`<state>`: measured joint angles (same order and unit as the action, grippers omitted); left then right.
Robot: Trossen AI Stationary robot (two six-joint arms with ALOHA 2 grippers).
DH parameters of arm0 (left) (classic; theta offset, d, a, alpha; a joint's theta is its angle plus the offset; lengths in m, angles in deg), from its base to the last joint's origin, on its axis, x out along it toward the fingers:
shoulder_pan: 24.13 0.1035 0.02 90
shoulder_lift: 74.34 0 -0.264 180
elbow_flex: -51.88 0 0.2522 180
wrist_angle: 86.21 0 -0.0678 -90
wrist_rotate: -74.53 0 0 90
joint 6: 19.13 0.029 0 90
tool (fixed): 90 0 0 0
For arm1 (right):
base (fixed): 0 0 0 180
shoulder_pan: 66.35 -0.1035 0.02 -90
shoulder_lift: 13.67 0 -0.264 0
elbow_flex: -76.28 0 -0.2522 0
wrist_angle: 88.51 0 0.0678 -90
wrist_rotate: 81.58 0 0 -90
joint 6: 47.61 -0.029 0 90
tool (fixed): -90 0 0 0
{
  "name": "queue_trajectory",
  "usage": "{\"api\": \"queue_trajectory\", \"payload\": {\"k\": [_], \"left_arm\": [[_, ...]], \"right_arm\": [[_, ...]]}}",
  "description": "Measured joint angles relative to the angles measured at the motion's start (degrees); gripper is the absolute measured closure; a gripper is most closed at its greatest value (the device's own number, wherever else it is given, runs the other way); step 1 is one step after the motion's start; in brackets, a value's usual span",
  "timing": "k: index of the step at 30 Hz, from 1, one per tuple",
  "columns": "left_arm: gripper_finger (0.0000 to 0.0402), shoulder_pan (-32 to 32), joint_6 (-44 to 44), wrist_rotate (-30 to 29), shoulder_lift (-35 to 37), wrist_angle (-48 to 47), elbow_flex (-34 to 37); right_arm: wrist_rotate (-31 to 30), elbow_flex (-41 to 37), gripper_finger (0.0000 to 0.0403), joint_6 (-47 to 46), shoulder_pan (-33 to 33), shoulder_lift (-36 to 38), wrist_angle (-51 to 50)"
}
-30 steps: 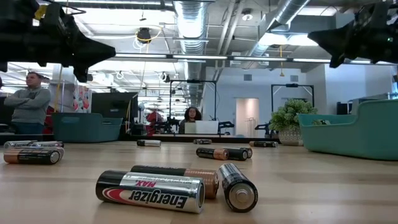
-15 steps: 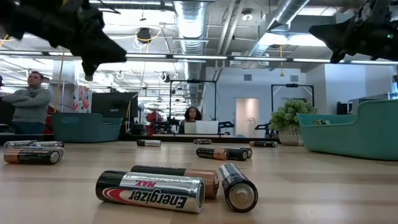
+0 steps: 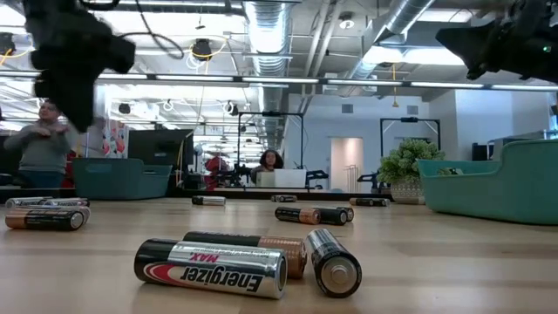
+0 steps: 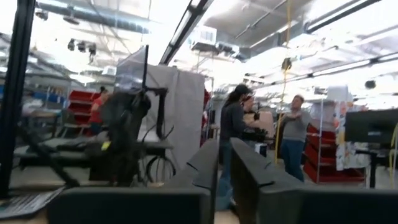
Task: Sort batteries
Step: Put the silver battery into the blue bin
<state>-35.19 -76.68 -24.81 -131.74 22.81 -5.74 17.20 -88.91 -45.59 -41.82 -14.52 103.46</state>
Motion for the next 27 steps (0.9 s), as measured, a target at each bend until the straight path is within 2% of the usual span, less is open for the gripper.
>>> {"api": "queue_trajectory", "payload": {"k": [6, 13, 27], "left_arm": [[0.0261, -4.7, -10.4, -1.2, -6.9, -4.9, 0.0], [0.0261, -7.1, -18.6, 0.0, -13.1, -6.3, 3.0], [0.0261, -8.8, -24.9, -1.0, -14.6, 1.4, 10.3]], "right_arm": [[-0.1, 0.1, 0.0302, 1.3, 0.0, 0.0, 2.1], [-0.1, 0.1, 0.028, 1.6, 1.2, 0.0, 1.9], [-0.1, 0.2, 0.0274, 1.4, 2.2, 0.0, 1.6]]}}
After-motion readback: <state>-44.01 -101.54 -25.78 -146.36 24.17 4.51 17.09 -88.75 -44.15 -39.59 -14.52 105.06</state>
